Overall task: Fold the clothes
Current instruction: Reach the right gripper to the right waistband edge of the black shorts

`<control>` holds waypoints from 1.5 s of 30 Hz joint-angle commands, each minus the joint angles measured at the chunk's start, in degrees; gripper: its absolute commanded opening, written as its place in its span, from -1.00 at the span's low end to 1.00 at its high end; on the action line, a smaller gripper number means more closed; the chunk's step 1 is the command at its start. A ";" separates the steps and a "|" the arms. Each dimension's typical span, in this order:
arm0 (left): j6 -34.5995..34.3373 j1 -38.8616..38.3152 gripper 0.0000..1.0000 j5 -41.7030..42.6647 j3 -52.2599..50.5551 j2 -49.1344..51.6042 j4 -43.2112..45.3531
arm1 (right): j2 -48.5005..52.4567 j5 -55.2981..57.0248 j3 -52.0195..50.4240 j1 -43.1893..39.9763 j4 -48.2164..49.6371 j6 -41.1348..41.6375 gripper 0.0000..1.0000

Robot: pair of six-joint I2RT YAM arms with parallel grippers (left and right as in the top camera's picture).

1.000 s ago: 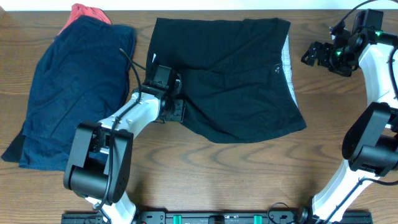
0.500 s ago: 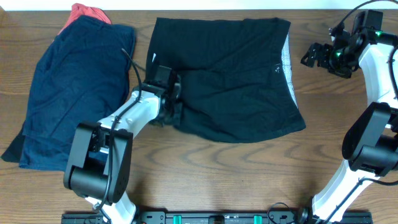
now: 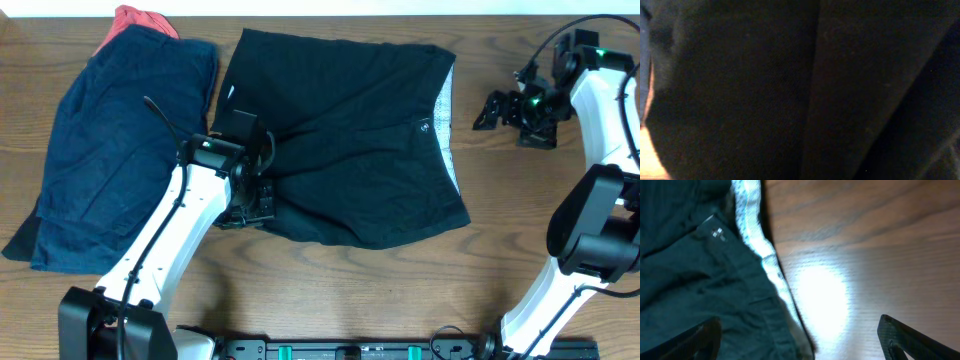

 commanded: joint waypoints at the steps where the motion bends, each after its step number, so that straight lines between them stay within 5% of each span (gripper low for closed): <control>1: -1.99 -0.02 -0.88 -0.24 -1.55 0.13 1.66 | -4.26 2.05 0.50 3.30 -1.33 1.92 0.93; 9: -1.97 -0.02 -0.87 -0.26 -3.85 0.13 3.63 | -11.93 21.75 -4.15 14.97 -5.70 13.46 0.98; 18: -1.95 -0.02 -0.88 -0.52 -5.77 0.13 5.81 | -18.58 20.44 -27.32 24.63 5.05 15.98 0.99; 29: -1.95 -0.02 -0.88 -0.92 -6.36 0.15 8.15 | -18.56 14.38 -39.89 20.57 18.51 14.05 0.93; 35: -1.97 -0.02 -0.88 -0.90 -8.35 0.15 9.88 | -18.56 13.09 -44.48 18.01 22.05 15.58 0.29; 40: -1.95 -0.02 -0.88 -0.90 -9.88 0.15 10.67 | -18.56 11.41 -46.99 16.94 24.04 16.33 -0.90; 45: -1.95 0.00 -0.88 -0.87 -9.86 0.07 10.64 | -20.61 9.14 -46.71 14.29 23.30 16.68 -0.98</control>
